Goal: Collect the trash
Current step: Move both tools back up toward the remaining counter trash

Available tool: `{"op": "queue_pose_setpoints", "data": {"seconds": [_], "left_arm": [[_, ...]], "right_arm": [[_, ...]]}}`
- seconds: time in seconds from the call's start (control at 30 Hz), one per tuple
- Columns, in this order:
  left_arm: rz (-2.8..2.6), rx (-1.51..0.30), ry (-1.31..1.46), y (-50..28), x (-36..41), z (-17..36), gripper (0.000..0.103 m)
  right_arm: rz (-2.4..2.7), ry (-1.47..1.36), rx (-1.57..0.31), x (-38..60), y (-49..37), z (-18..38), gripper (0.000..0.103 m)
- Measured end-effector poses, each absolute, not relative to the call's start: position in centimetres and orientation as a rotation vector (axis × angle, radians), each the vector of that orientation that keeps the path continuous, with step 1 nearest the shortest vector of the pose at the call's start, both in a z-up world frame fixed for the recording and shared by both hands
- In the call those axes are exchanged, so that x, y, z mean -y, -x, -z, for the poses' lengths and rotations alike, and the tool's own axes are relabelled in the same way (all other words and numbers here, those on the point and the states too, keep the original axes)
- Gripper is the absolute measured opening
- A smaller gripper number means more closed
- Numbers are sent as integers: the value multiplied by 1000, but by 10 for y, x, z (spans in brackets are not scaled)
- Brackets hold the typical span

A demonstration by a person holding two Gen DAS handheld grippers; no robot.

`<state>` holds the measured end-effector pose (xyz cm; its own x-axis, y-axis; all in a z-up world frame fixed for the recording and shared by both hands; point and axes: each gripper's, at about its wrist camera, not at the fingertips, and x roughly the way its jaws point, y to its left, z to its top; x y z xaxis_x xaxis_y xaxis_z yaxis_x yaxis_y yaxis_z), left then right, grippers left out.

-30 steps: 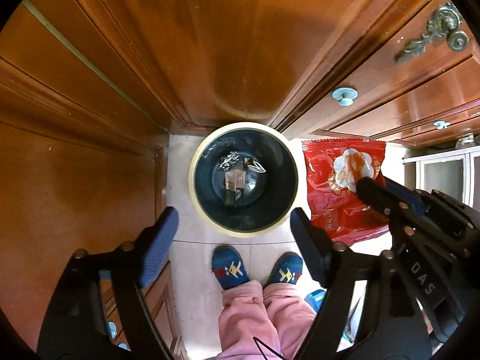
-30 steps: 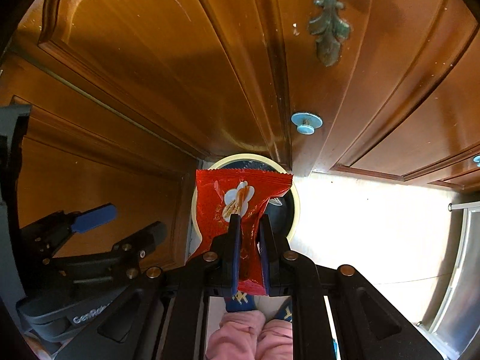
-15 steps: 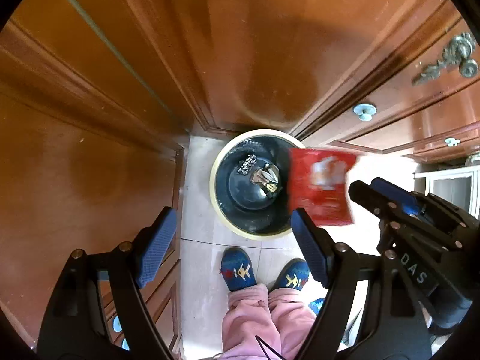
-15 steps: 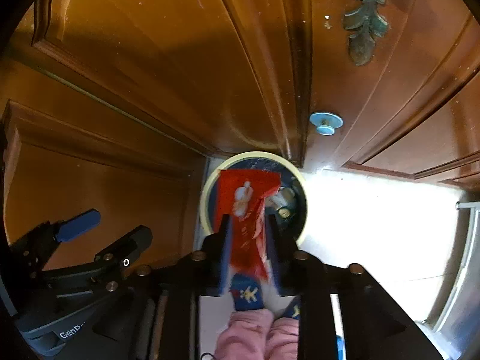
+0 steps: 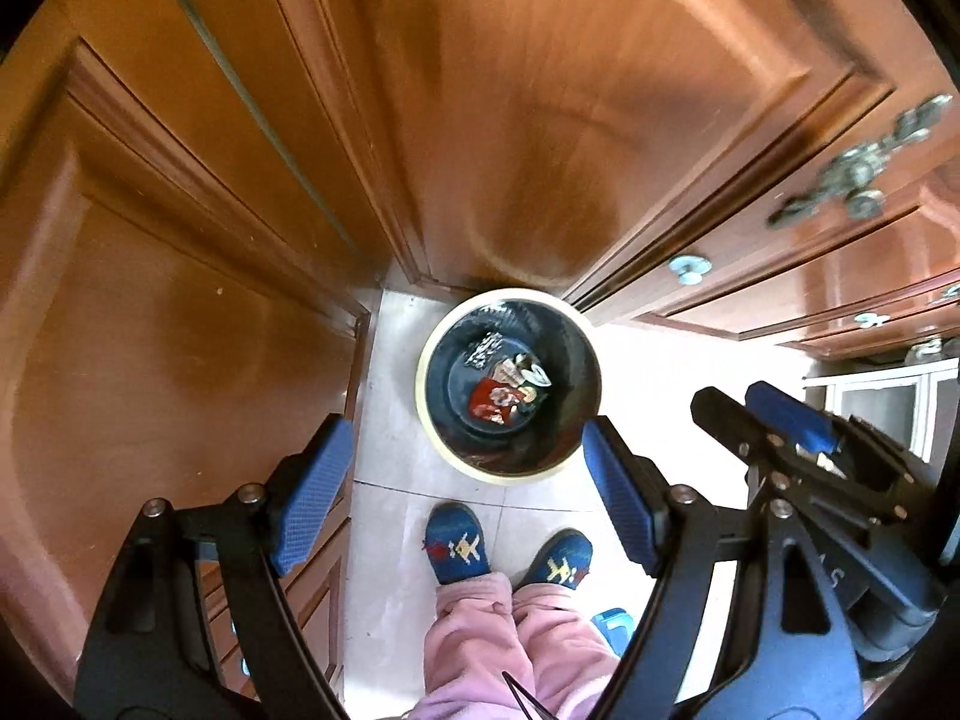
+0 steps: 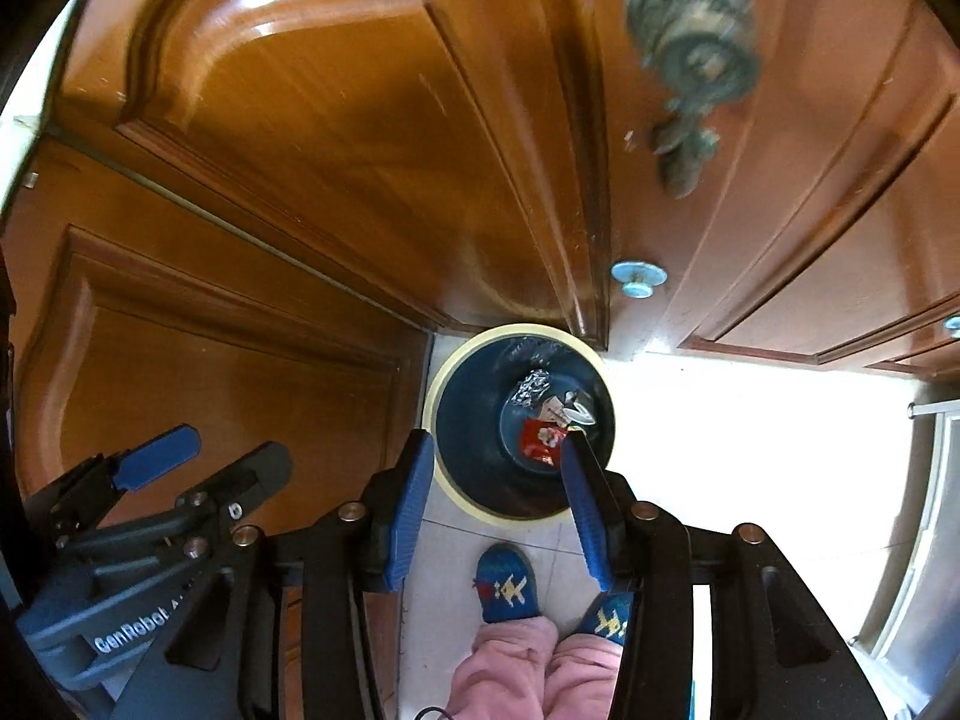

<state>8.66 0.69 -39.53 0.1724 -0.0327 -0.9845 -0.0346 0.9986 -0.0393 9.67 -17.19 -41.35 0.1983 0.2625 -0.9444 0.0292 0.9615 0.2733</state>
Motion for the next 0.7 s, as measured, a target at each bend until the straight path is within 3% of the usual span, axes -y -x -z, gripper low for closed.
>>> {"op": "queue_pose_setpoints", "data": {"seconds": [0.7], "left_arm": [[91,-1174,39,-71,17,145,76]], "right_arm": [[-177,-256,-1151,221,-33,160,45]]}}
